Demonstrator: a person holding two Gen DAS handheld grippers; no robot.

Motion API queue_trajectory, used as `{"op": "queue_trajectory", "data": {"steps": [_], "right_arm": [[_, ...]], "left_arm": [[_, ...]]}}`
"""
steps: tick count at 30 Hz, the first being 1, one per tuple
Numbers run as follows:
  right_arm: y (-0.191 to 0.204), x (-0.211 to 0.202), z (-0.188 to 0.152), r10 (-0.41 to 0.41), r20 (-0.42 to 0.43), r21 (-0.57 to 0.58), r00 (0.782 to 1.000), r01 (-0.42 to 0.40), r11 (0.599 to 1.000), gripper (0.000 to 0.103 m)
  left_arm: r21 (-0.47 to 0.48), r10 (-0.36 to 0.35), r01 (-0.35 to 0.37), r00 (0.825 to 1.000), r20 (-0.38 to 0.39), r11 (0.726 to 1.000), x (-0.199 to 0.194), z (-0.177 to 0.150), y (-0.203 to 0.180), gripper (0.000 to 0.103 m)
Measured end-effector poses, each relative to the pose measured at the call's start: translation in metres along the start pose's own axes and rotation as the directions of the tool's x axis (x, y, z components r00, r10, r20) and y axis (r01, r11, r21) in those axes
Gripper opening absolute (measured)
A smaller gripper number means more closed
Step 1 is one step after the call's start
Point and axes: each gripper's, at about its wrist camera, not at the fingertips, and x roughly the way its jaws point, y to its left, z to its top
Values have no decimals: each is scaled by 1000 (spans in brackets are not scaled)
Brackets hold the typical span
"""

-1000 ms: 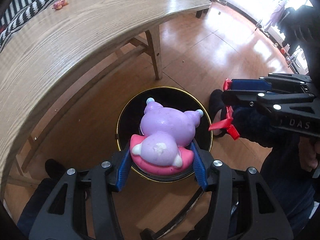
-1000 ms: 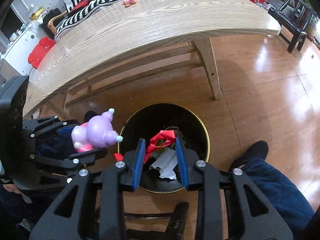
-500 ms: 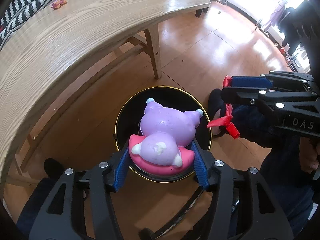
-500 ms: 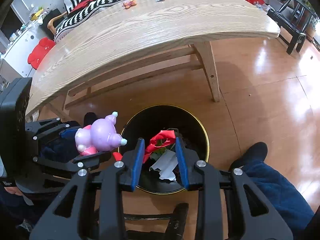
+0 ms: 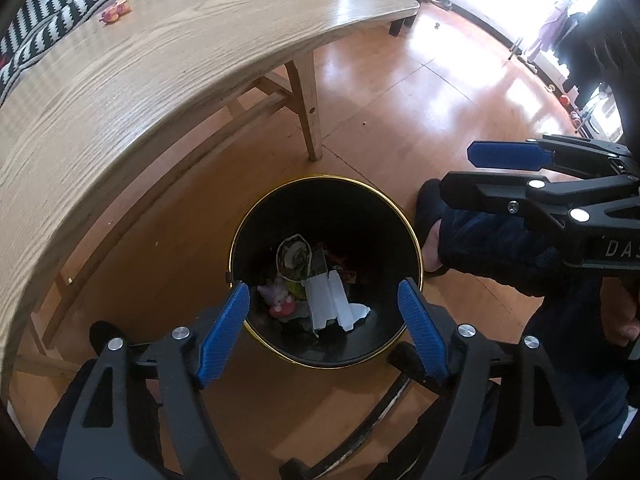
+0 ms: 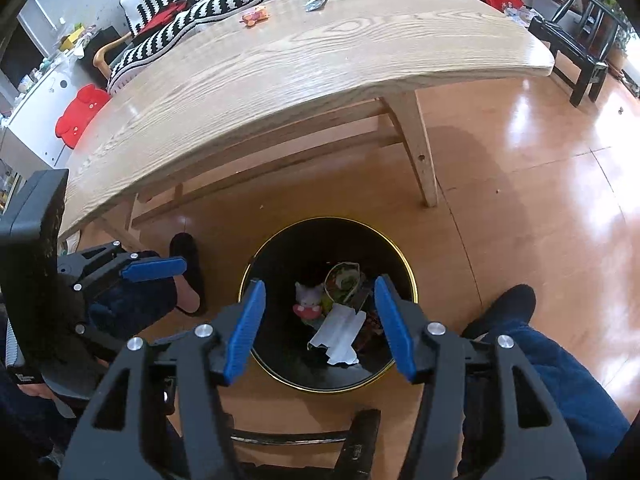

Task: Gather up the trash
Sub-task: 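Grasp the small doll with the left tool while the right tool grasps the pill blister pack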

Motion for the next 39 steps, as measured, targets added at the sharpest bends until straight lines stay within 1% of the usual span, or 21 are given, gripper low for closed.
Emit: {"op": "queue_trajectory", "data": {"steps": [3,4,6,9,10,12,13,15,17,18,19,22,24,25,26,28,29,31,33,36,39], "right_arm": [[1,-1,1,5,6,0,1000,-5,1000,60],[2,-2,1,7,9,0,1000,-7,1000,63],[3,-5,4,11,23,-3,1000,-11,1000,66],[5,-16,14,5,74,-7,997,-5,1000,71],[7,-19,19,5,87,-7,996,-5,1000,74],[10,-25,35,2,114,-12,994,0,1000,76],[12,-27,44,-1,124,-15,992,3,1000,77],[16,-29,64,-9,149,-22,989,12,1000,81],[18,-27,95,-18,171,-14,985,20,1000,86],[18,-24,107,-17,170,-8,985,19,1000,86],[18,-16,126,-20,164,-2,986,21,1000,86],[20,8,173,-51,160,0,986,52,999,86],[20,33,207,-83,140,-1,987,84,996,86],[21,41,217,-93,136,-1,986,94,996,86],[21,54,231,-105,123,-6,987,107,994,86],[20,77,249,-128,94,-13,987,129,992,86],[20,88,257,-138,85,-15,987,139,990,86],[20,109,276,-147,73,-23,986,149,989,86],[21,122,290,-154,67,-35,986,157,987,86],[16,139,318,-158,79,-42,984,162,986,86],[9,157,350,-159,81,-33,984,162,986,86]], "left_arm": [[3,6,-6,1000,8,1000,-2,1,0,75],[1,9,-9,1000,12,1000,-4,1,0,76],[0,18,-18,999,30,1000,-10,4,2,81],[-12,25,-24,996,83,1000,-27,10,7,88],[-19,29,-27,994,105,999,-34,13,11,91],[-37,48,-43,988,149,998,-49,22,20,93],[-46,70,-63,983,169,997,-56,29,28,94],[-74,131,-119,973,191,990,-66,46,46,95],[-106,177,-157,961,211,982,-72,65,67,96],[-118,200,-177,956,217,977,-72,75,77,96],[-136,242,-216,946,214,967,-69,90,92,96],[-157,325,-299,928,180,941,-51,125,132,96],[-167,353,-327,922,160,930,-38,143,152,96],[-178,368,-341,917,154,923,-31,150,163,96],[-206,376,-344,916,142,916,-24,158,174,96],[-243,327,-293,938,111,925,-12,170,190,96],[-244,321,-290,942,98,925,-4,178,197,96],[-243,355,-324,930,94,914,7,189,205,96],[-259,327,-291,939,107,921,13,199,213,96],[-273,316,-276,942,115,922,20,219,228,97],[-266,317,-274,939,134,924,27,240,246,97]]}}
